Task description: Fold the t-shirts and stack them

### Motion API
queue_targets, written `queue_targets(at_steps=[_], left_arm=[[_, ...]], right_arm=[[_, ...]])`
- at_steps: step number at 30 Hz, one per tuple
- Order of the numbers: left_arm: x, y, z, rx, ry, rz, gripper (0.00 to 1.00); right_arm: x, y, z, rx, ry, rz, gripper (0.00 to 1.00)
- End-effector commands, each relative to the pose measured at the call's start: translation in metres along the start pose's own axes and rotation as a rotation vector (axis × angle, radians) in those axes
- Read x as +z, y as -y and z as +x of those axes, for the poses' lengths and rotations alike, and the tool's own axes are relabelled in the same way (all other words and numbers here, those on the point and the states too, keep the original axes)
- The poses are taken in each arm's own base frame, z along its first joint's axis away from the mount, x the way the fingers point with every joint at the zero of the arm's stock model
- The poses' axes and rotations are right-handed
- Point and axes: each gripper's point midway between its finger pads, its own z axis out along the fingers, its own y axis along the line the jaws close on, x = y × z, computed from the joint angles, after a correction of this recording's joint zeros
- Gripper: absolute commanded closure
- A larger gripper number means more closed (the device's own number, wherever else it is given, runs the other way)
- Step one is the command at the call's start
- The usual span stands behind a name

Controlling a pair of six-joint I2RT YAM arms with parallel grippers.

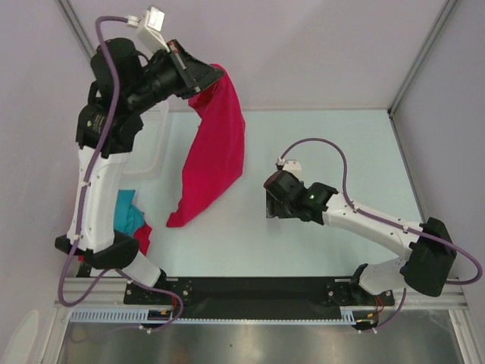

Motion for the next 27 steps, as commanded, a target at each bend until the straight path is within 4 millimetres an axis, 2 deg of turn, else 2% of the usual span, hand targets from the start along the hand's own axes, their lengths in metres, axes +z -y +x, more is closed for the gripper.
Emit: queue_targets(at_steps=[1,4,7,10,13,16,18,20,21,27], left_arm=[[-0.035,0.067,-0.018,0.008,0.032,0.271,1.00],[-0.059,0.103,-0.033,0.030,0.084,0.408,1.00],[-0.083,0.130,-0.041,0.038,0.104,0.519,1.00],[-0.103,0.146,-0.044,0.047,0.112,0.583,1.00],[-0.111,0.150,-0.044,0.061,0.118,0.601,1.00],[-0.092,0.124,-0.037,0.036,0.085,0.529,1.00],[-0.070,0.094,-0.026,0.004,0.045,0.453,1.00],[-0.060,0.072,-0.020,-0.014,0.028,0.398,1.00],[-0.050,0.056,-0.010,-0.039,0.000,0.361,1.00],[-0.028,-0.004,0.003,-0.110,-0.041,0.236,1.00]], right_arm=[[0.001,-0.017,-0.016,-0.016,0.036,-0.029,0.35],[0.004,-0.020,-0.018,-0.023,0.038,-0.034,0.34],[0.007,-0.023,-0.021,-0.035,0.038,-0.032,0.34],[0.011,-0.028,-0.023,-0.048,0.034,-0.033,0.34],[0.015,-0.033,-0.025,-0.052,0.030,-0.039,0.34],[0.018,-0.039,-0.026,-0.048,0.028,-0.056,0.34],[0.021,-0.042,-0.022,-0.053,0.019,-0.061,0.34],[0.024,-0.042,-0.018,-0.056,0.010,-0.056,0.34],[0.025,-0.041,-0.017,-0.056,0.008,-0.052,0.34],[0.030,-0.037,-0.008,-0.062,-0.007,-0.040,0.34]])
